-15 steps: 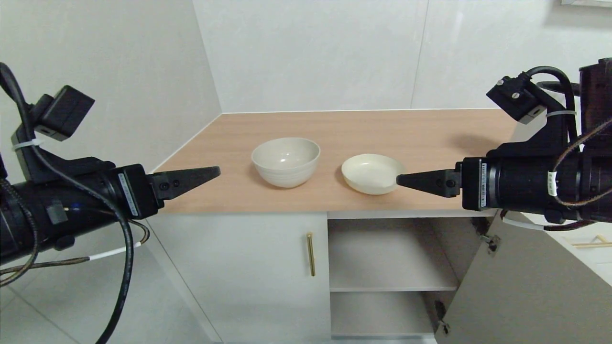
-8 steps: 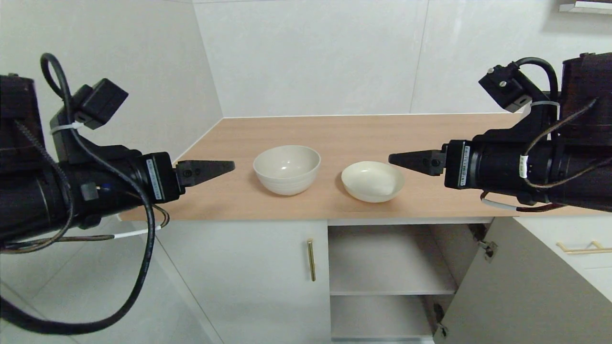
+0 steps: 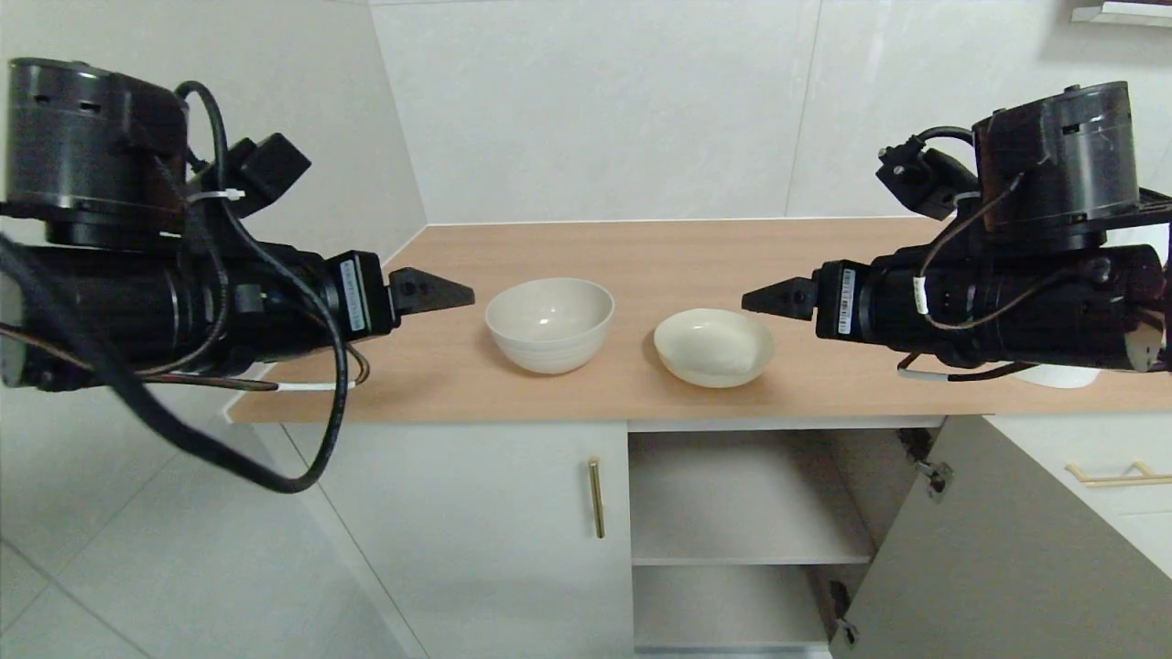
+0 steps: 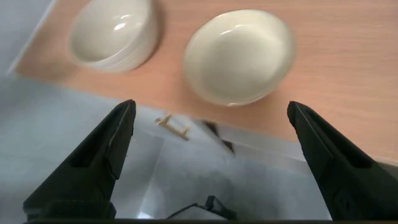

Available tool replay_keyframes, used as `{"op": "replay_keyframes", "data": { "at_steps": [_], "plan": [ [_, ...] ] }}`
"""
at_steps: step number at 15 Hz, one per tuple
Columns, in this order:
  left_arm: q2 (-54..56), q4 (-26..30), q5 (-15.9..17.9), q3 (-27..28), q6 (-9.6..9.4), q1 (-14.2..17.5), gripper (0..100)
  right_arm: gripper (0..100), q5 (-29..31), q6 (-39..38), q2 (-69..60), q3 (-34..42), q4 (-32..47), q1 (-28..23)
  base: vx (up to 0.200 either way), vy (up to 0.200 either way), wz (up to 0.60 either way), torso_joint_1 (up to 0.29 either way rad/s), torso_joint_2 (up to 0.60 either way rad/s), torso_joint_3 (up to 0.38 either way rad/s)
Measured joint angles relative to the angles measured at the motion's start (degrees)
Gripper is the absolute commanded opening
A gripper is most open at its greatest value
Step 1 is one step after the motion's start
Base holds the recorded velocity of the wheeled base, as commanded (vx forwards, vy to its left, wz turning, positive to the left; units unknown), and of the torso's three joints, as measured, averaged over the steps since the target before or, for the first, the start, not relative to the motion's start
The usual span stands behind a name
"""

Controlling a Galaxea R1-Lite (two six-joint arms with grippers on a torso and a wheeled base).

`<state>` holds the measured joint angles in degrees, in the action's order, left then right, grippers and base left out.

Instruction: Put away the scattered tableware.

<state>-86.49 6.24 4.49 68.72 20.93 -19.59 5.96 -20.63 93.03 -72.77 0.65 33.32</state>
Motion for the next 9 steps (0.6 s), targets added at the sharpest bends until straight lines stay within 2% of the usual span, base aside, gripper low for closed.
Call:
{"op": "replay_keyframes", "data": {
  "at_steps": [2,6,7,9],
  "plan": [
    [-3.61,-4.5,-5.35,0.16,2.77,-1.4,100,100,6.22,-0.09,2.21,-1.6,-0.07,-0.35,0.0,0.0,0.0,0.0,0.0,0.0],
    [-13.15,-14.26,-19.97,1.45,4.5,-3.36,100,100,7.45,-0.15,4.92,-2.62,-0.33,-0.55,0.0,0.0,0.0,0.0,0.0,0.0],
    [-15.3,-16.64,-21.66,2.26,4.9,-3.5,100,100,7.45,-0.2,5.18,-2.62,-0.35,-0.55,0.0,0.0,0.0,0.0,0.0,0.0],
    [-19.19,-18.6,-22.58,3.79,5.28,-3.67,100,100,7.5,-0.23,5.49,-2.6,-0.35,-0.57,0.0,0.0,0.0,0.0,0.0,0.0]
  ]
}}
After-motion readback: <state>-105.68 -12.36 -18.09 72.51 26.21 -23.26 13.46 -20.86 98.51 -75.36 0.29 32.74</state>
